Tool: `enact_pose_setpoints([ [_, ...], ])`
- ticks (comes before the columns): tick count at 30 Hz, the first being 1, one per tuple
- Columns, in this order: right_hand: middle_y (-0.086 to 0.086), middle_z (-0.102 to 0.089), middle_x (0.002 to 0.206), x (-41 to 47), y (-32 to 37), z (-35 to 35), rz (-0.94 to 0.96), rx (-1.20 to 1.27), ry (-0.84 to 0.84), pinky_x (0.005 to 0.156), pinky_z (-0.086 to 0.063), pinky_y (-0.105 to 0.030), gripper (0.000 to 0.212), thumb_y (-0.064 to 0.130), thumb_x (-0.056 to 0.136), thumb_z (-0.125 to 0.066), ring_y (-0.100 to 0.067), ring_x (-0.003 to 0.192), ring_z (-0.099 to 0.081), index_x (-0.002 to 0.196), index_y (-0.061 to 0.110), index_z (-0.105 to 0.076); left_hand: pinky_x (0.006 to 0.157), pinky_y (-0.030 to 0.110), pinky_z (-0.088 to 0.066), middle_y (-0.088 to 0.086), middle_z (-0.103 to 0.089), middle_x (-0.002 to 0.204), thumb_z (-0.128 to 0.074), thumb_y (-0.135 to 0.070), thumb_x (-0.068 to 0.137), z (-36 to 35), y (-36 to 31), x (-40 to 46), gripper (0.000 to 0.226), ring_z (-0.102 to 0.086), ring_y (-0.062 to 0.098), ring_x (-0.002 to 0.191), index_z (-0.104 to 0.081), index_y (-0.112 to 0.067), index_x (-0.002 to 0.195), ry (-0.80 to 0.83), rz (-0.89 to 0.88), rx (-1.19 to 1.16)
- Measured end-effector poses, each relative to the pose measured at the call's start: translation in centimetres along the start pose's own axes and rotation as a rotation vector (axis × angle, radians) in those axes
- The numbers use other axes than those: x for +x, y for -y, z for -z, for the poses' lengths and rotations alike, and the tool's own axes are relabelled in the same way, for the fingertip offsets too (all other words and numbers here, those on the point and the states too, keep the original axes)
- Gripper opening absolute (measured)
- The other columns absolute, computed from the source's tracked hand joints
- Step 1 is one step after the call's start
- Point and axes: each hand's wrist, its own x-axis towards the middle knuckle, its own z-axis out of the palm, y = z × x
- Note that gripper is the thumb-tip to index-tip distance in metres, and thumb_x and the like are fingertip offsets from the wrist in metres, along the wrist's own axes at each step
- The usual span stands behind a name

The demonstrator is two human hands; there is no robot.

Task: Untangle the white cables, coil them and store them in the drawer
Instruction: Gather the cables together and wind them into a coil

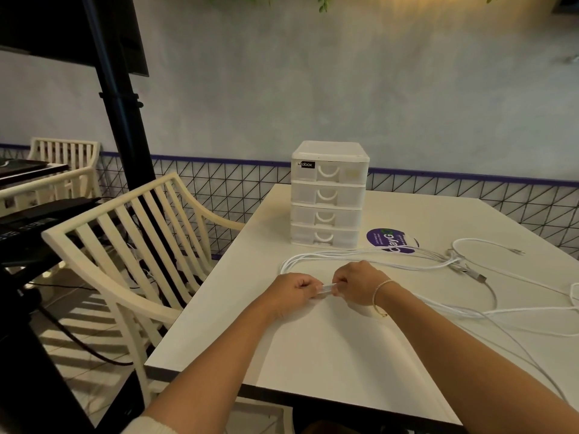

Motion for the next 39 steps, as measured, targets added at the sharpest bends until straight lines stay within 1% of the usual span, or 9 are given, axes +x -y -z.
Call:
enact_pose_setpoints([
  [3, -0.003, -0.064, 0.103, -0.1, -0.1, -0.3, -0.012, 0.116, -0.016, 0.084, -0.047, -0.029, 0.003, 0.025, 0.086, -0.059, -0.019, 0.095, -0.059, 0.088, 0.027, -0.06, 0.07, 0.022, -0.045, -0.002, -0.068, 0.081, -0.06, -0.027, 0.09, -0.2, 0.0, 0.3, 0.016, -0.056, 0.009, 0.073, -0.072, -0.017, 0.087, -0.001, -0.028, 0.106],
  [6, 0.002, -0.066, 0.084, -0.6, -0.4, 0.2, 0.009, 0.2, 0.039, 0.075, -0.045, -0.023, 0.016, 0.017, 0.083, -0.06, -0.012, 0.08, -0.058, 0.076, 0.029, -0.051, 0.057, 0.013, -0.033, -0.013, -0.052, 0.062, -0.06, -0.025, 0.09, 0.0, -0.3, 0.3, 0.015, -0.044, 0.001, 0.059, -0.07, -0.017, 0.082, -0.015, -0.047, 0.218],
  [13, -0.001, -0.067, 0.073, -2.9, -4.0, 3.0, -0.02, 0.254, 0.302, 0.05, -0.038, -0.023, 0.019, 0.005, 0.081, -0.052, -0.012, 0.044, -0.05, 0.086, 0.023, -0.055, 0.061, 0.012, -0.032, -0.016, -0.055, 0.065, -0.062, -0.025, 0.088, 0.1, -0.5, 0.1, 0.013, -0.046, -0.001, 0.066, -0.066, -0.025, 0.077, -0.002, -0.067, 0.237],
  [22, 0.006, -0.062, 0.063, -4.6, -9.3, 6.5, -0.177, -0.015, 0.433, 0.046, -0.039, -0.018, 0.022, 0.004, 0.085, -0.052, -0.006, 0.043, -0.054, 0.072, 0.022, -0.056, 0.059, 0.007, -0.035, -0.015, -0.058, 0.071, -0.061, -0.025, 0.09, 0.2, -0.6, 0.0, 0.013, -0.049, -0.001, 0.068, -0.067, -0.024, 0.079, 0.0, -0.055, 0.225],
  [27, 0.007, -0.063, 0.074, -6.7, -13.0, 8.6, -0.389, -0.287, 0.52, 0.047, -0.046, -0.018, 0.022, 0.008, 0.086, -0.052, 0.0, 0.041, -0.055, 0.091, 0.027, -0.062, 0.053, 0.004, -0.033, -0.016, -0.055, 0.067, -0.06, -0.025, 0.091, 0.2, -0.6, -0.2, 0.014, -0.047, -0.003, 0.064, -0.067, -0.023, 0.078, 0.002, -0.046, 0.197],
  [31, 0.004, -0.063, 0.114, -7.5, -14.3, 8.6, -0.537, -0.673, 0.533, 0.094, -0.042, -0.017, 0.038, 0.015, 0.092, -0.051, -0.005, 0.102, -0.063, 0.129, 0.024, -0.055, 0.053, 0.003, -0.034, -0.012, -0.058, 0.071, -0.06, -0.025, 0.091, 0.2, -0.6, -0.1, 0.014, -0.049, -0.001, 0.066, -0.068, -0.022, 0.08, -0.005, -0.037, 0.19],
  [33, 0.005, -0.062, 0.099, -7.9, -14.9, 8.1, -0.606, -0.659, 0.425, 0.09, -0.046, -0.014, 0.037, 0.024, 0.09, -0.057, -0.009, 0.096, -0.062, 0.126, 0.016, -0.058, 0.053, 0.002, -0.035, -0.011, -0.059, 0.073, -0.06, -0.024, 0.091, 0.2, -0.5, -0.1, 0.014, -0.05, 0.0, 0.068, -0.068, -0.022, 0.079, -0.01, -0.032, 0.185],
  [37, -0.006, -0.058, 0.129, -6.3, -13.8, 6.6, -0.542, -0.567, 0.316, 0.099, -0.045, -0.03, 0.067, 0.041, 0.077, -0.07, -0.021, 0.116, -0.057, 0.132, 0.009, -0.05, 0.057, 0.003, -0.036, -0.01, -0.061, 0.076, -0.06, -0.023, 0.091, 0.2, -0.6, 0.0, 0.013, -0.051, 0.002, 0.072, -0.069, -0.02, 0.082, -0.007, -0.025, 0.182],
  [39, -0.005, -0.057, 0.13, -4.9, -10.7, 5.8, -0.391, -0.454, 0.139, 0.099, -0.046, -0.033, 0.06, 0.045, 0.077, -0.067, -0.024, 0.117, -0.056, 0.127, 0.014, -0.055, 0.059, 0.005, -0.036, -0.014, -0.061, 0.074, -0.059, -0.023, 0.092, 0.1, -0.6, -0.1, 0.014, -0.052, 0.0, 0.071, -0.068, -0.021, 0.081, -0.005, -0.021, 0.18],
])
